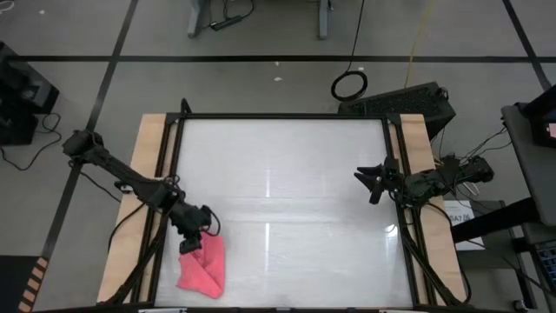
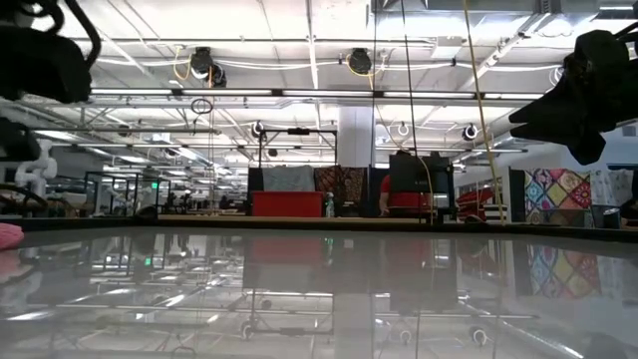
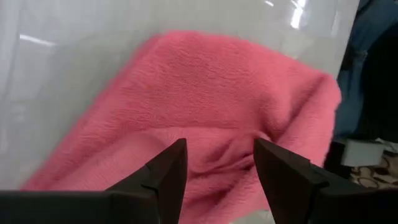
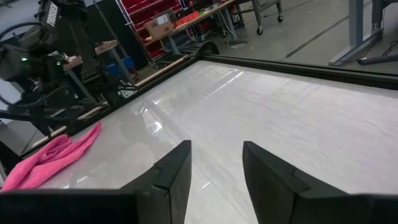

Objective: Roll towel
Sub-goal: Fold the pink towel

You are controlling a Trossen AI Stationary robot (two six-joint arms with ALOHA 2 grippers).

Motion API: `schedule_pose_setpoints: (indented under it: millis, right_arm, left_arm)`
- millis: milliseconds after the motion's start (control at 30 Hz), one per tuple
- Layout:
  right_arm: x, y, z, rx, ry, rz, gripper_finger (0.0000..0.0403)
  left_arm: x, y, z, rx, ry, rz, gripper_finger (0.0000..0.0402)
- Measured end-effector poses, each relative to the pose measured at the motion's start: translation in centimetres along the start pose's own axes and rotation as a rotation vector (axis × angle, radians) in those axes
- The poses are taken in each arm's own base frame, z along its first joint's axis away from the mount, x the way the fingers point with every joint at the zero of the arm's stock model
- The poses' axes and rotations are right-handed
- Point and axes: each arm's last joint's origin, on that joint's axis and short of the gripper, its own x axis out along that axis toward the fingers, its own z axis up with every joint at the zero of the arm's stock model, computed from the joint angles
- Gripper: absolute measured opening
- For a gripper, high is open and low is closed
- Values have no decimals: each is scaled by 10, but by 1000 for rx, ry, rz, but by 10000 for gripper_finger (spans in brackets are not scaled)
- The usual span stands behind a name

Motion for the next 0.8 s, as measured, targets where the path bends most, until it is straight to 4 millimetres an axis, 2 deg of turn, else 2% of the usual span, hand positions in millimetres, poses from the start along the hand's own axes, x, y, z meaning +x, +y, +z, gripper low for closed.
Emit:
schedule_pose_setpoints:
  millis: [267, 433, 567, 667, 800]
  right_arm:
    - [0, 0, 0, 1, 0, 0, 134]
    - [0, 0, 0, 0, 0, 0, 134]
    - [0, 0, 0, 1, 0, 0, 134]
    - [0, 0, 0, 1, 0, 0, 134]
    - [0, 0, 0, 0, 0, 0, 134]
  left_arm:
    - [32, 3, -5, -90, 106, 161, 189]
    - [49, 2, 2, -65, 126, 138, 189]
    - [53, 3, 4, -28, 134, 137, 179]
    - [53, 4, 6, -17, 122, 147, 137]
    - [51, 1, 10, 55, 92, 148, 35]
